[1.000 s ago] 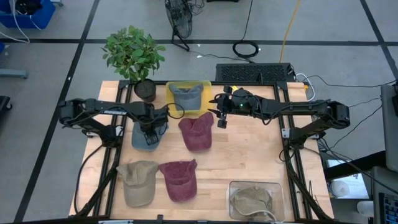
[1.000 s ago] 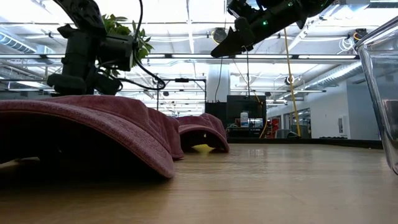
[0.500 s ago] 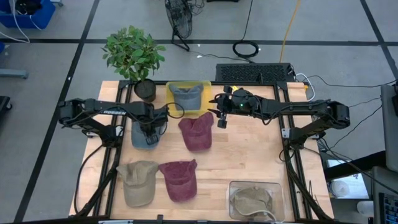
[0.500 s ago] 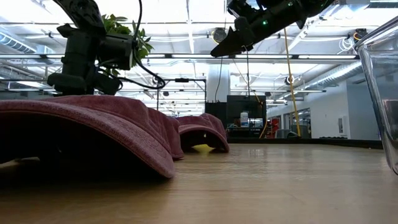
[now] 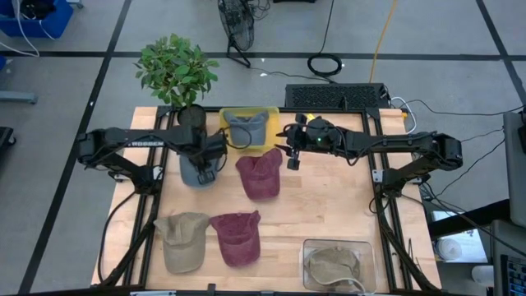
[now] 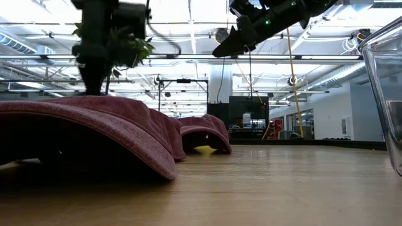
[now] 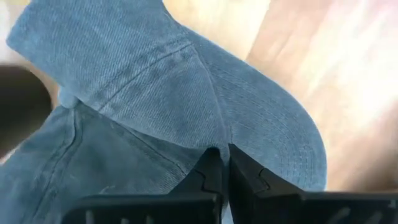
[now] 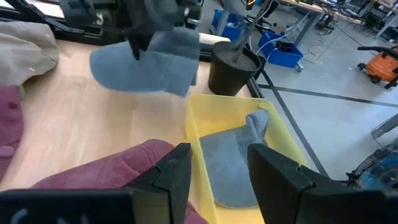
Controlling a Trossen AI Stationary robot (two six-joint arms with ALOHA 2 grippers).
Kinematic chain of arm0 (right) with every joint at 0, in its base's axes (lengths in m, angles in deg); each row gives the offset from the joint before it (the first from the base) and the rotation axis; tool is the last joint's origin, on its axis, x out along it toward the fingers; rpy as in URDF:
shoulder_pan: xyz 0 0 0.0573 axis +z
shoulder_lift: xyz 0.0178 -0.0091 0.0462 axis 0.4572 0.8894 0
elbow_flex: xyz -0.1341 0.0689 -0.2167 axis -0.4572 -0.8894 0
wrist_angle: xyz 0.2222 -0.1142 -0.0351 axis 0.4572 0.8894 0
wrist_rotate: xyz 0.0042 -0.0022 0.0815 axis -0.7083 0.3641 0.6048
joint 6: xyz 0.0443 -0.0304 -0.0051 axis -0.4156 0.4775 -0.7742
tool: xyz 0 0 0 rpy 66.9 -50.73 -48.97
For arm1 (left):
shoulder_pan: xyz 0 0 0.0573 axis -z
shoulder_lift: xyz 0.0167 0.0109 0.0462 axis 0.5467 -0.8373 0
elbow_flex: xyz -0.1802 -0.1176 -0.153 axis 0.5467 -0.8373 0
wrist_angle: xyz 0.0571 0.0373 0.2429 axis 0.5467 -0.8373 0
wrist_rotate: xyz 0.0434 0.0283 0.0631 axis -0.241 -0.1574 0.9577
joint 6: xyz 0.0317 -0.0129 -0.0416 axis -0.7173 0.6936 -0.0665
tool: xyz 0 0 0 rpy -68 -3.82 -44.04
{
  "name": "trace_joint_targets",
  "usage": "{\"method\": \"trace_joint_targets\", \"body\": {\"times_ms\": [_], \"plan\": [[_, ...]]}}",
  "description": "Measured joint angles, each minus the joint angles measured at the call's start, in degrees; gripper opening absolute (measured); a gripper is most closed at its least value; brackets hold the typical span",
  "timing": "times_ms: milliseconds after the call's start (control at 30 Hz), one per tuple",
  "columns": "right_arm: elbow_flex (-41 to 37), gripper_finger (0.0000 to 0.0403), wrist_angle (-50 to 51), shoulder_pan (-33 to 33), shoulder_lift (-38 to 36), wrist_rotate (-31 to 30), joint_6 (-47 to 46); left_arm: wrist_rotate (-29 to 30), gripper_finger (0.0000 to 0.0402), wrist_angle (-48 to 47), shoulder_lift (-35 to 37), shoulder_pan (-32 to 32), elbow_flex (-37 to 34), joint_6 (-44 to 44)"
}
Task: Pick & Place hat
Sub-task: Put the blue cap into the yellow bin
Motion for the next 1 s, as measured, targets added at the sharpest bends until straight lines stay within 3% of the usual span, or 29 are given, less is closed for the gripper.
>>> {"method": "trace_joint_targets", "body": {"times_ms": [300,533,700,1000], "plan": [[0.0,0.0141,3.8,2.4,0.0,-0.1,-3.3,8.6,0.0007,6.9,0.1,0.8,12.4,-9.8],[0.0,0.0141,6.4,5.8,-1.1,-0.1,-6.4,7.1,0.0006,20.5,-1.3,-4.6,13.9,-17.8],[0.0,0.0141,9.5,7.9,-2.3,-0.1,-9.2,2.3,0.0011,24.9,-5.7,-9.1,13.9,-22.0],[0.0,0.0141,14.0,10.9,-2.4,-0.5,-14.6,2.1,0.0012,38.0,-15.1,-13.2,13.9,-25.2]]}}
